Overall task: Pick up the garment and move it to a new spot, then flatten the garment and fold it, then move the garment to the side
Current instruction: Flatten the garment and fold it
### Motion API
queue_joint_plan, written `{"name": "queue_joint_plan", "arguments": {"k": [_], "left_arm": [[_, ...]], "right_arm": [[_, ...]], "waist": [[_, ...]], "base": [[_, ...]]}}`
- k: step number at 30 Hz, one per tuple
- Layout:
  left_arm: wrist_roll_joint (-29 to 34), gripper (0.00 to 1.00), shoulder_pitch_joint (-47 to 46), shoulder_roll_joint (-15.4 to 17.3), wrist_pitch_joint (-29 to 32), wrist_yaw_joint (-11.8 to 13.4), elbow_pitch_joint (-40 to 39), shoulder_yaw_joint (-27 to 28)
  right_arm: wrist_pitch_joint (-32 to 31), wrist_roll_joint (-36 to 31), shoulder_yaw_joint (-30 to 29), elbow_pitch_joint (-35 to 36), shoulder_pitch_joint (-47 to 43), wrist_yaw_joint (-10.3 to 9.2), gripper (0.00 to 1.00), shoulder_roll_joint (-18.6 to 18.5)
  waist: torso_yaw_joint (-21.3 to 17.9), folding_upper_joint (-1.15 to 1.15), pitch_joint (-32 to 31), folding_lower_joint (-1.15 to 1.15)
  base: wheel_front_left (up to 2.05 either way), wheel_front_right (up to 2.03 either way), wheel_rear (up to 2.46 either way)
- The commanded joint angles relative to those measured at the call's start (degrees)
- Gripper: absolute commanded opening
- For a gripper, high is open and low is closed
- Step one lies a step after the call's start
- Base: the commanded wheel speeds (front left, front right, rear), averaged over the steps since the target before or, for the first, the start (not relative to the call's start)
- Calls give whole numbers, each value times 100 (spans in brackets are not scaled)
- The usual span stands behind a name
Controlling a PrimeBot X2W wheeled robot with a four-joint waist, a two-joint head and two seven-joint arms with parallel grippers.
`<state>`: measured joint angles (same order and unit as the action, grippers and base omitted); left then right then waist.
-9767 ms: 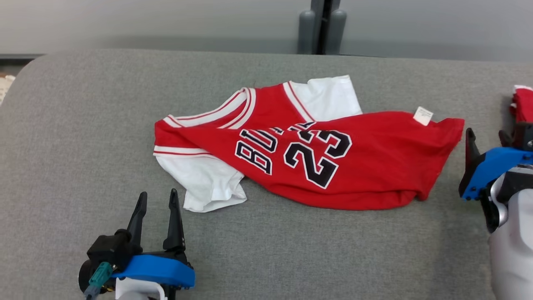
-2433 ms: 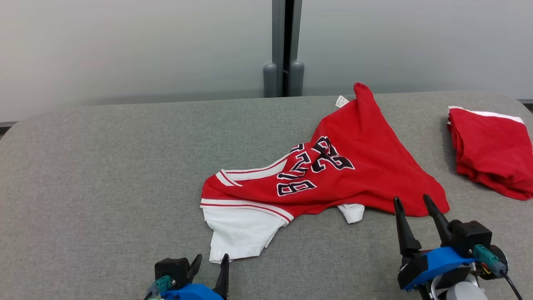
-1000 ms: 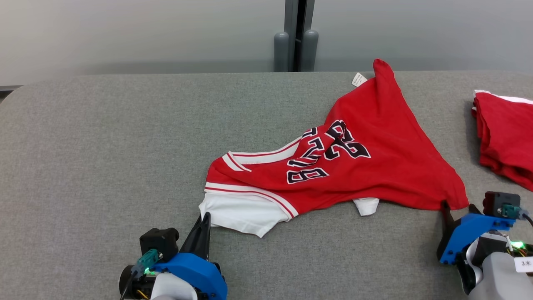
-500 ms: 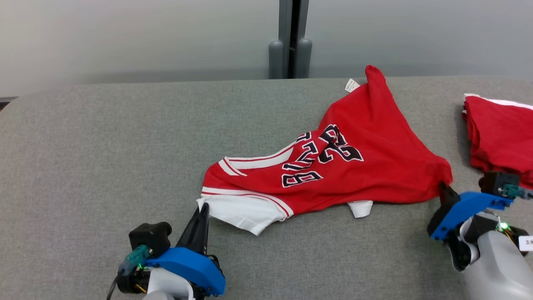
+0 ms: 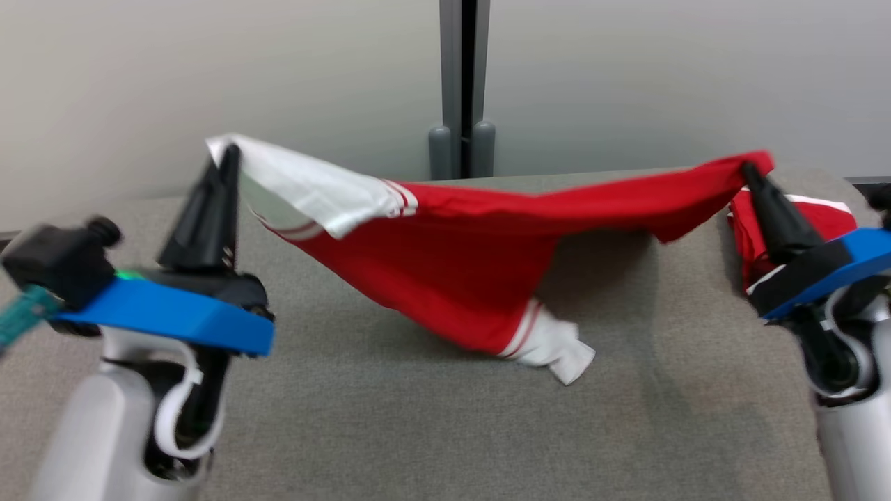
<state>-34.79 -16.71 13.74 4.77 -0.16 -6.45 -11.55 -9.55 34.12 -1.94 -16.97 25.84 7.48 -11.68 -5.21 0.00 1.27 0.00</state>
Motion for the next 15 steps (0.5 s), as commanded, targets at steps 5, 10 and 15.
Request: {"name": "queue_joint_plan", "arguments": {"k": [5, 10, 15], "left_arm": [[116, 0, -633, 397, 441, 185, -1128, 276], [201, 0, -1257, 705, 883, 284, -2039, 452], [364, 0, -1986, 958, 1248, 266, -2479, 441]], "right_arm": [[-511, 30, -429, 1811, -301, 3, 0, -62], [-1101, -155, -892, 3374, -427, 2, 0, 183], [-1619, -482, -1152, 4423, -253, 3, 0, 374]], "waist": [[-114, 0, -145, 0], [-158, 0, -87, 0], [-148, 0, 198, 0]], "base": [[0, 0, 0], [0, 0, 0], [0, 0, 0]]}}
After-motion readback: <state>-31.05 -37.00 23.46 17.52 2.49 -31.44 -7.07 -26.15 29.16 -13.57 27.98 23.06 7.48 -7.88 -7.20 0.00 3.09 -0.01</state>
